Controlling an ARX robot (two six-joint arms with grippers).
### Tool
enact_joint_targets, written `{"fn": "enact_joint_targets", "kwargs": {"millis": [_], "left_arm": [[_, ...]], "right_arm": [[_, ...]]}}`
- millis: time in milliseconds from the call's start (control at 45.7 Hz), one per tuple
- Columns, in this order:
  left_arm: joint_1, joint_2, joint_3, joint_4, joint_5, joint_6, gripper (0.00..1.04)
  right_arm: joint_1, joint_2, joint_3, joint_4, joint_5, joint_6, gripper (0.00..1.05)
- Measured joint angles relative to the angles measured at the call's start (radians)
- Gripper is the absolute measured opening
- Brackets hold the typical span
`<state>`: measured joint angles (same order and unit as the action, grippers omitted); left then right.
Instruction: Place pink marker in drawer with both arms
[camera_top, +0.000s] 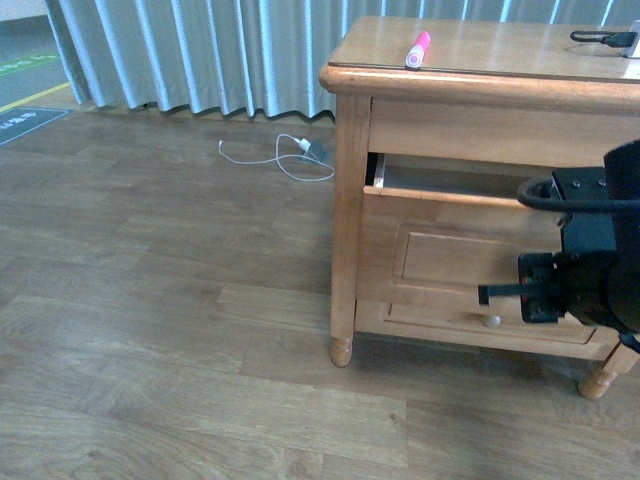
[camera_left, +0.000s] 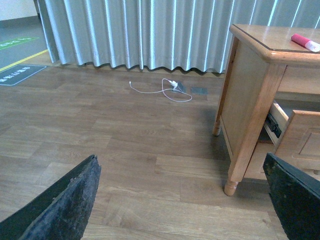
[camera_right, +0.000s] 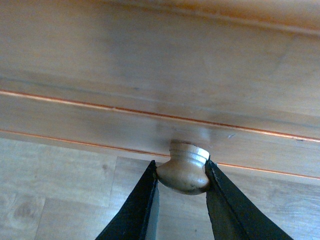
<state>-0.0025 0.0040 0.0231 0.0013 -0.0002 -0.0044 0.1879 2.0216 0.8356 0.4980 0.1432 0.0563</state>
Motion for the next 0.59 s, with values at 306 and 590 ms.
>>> {"fn": "enact_joint_targets", "kwargs": {"millis": [306, 590], "left_arm": [[0.0, 0.0, 0.0, 0.0, 0.0, 0.0, 0.99], [0.0, 0.0, 0.0, 0.0, 0.0, 0.0, 0.99]], "right_arm": [[0.023, -0.256, -0.28, -0.026, -0.101, 0.01, 0.45], [0.021, -0.658, -0.409, -0.188, -0.172, 0.085, 0.91]]}}
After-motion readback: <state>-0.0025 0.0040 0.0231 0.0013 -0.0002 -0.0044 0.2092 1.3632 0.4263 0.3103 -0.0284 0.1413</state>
